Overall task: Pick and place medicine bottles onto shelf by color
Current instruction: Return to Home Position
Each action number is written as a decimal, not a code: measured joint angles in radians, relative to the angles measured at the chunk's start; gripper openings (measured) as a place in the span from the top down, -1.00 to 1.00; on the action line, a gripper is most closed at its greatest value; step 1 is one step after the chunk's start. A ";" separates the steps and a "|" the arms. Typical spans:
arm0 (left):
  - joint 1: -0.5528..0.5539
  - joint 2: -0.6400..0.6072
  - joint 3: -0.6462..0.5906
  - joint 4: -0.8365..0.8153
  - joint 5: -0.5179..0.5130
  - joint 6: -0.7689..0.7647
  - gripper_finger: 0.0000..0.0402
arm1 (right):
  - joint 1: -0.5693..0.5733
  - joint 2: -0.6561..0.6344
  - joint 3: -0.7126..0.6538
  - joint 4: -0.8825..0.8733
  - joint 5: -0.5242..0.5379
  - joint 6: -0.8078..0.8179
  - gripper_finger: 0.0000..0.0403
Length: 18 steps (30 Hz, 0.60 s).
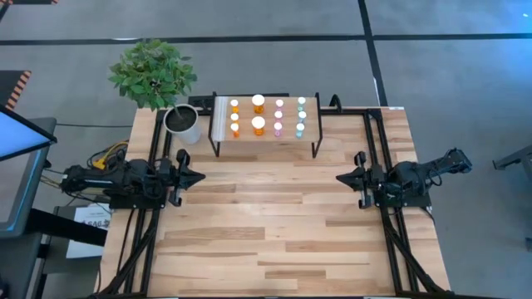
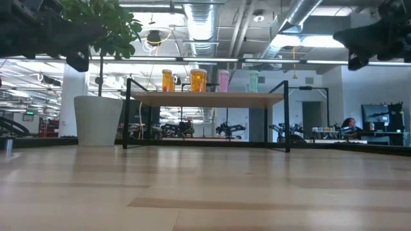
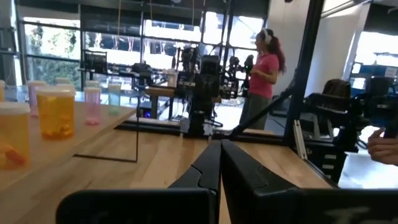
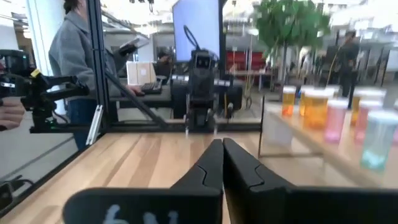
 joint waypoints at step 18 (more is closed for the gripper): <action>0.000 0.003 0.003 -0.117 -0.061 0.019 1.00 | 0.000 0.000 -0.001 -0.109 0.000 0.118 0.77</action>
